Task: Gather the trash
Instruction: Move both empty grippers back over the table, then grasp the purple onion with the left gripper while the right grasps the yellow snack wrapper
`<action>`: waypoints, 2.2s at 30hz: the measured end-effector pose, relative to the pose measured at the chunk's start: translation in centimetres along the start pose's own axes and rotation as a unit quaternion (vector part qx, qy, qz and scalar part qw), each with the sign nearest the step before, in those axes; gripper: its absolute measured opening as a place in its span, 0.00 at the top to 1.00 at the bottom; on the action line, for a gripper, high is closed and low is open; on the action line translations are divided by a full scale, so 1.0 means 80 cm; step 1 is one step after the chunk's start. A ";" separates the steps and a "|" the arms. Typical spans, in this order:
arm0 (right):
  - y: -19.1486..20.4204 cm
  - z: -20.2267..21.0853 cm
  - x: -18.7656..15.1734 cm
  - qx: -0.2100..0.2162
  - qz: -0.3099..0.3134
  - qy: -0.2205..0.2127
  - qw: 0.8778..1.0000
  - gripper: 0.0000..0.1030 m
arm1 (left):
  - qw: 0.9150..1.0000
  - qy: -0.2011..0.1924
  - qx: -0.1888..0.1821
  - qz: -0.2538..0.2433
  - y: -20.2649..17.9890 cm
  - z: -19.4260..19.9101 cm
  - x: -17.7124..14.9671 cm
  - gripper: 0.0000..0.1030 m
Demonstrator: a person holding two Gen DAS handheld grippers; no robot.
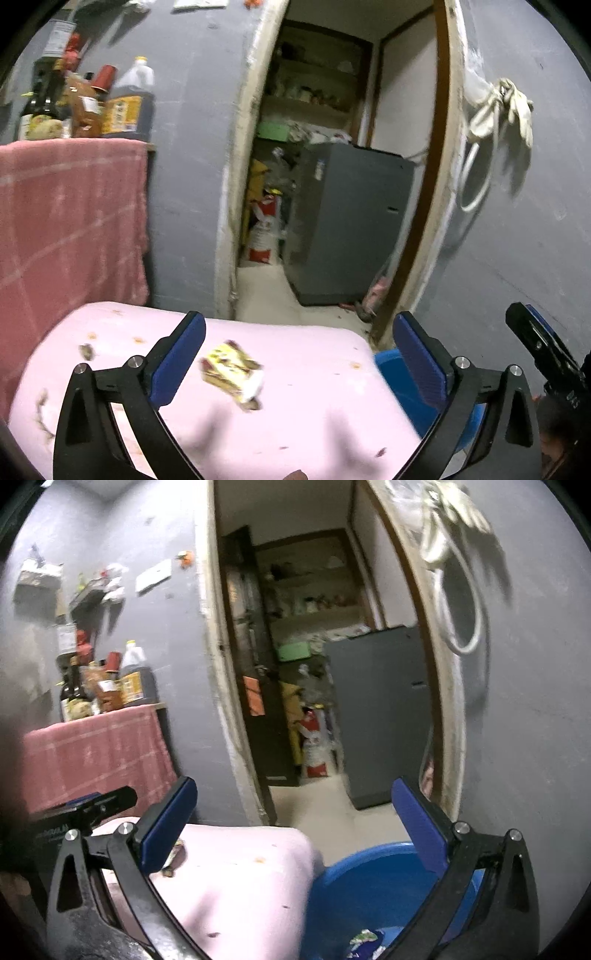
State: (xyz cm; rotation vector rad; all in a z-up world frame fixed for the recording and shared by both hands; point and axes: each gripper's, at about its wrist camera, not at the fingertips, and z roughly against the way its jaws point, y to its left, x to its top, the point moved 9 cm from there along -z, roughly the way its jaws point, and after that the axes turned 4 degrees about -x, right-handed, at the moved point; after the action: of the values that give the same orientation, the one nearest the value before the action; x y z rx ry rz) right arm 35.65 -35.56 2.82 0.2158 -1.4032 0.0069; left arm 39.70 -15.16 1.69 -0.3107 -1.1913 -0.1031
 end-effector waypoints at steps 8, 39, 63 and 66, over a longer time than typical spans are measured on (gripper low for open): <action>0.079 0.000 0.000 0.049 0.025 -0.009 0.998 0.00 | 0.998 -0.032 0.047 -0.002 0.069 0.057 0.008 0.03; 0.181 -0.139 -0.126 0.082 0.074 0.220 0.969 0.00 | 0.987 0.105 0.120 0.022 0.233 0.042 -0.085 0.03; 0.210 -0.207 -0.195 0.145 0.051 0.370 0.916 0.37 | 0.969 0.245 0.011 0.042 0.211 -0.056 -0.113 0.50; 0.213 -0.211 -0.199 0.149 0.049 0.378 0.912 0.37 | 0.967 0.251 0.011 0.041 0.209 -0.060 -0.114 0.51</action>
State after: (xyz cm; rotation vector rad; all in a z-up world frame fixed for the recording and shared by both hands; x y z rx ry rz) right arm 47.19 -14.31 -12.82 0.3507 -0.6273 0.3554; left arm 44.63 -1.41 -11.40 -0.2923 -0.6760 -0.0902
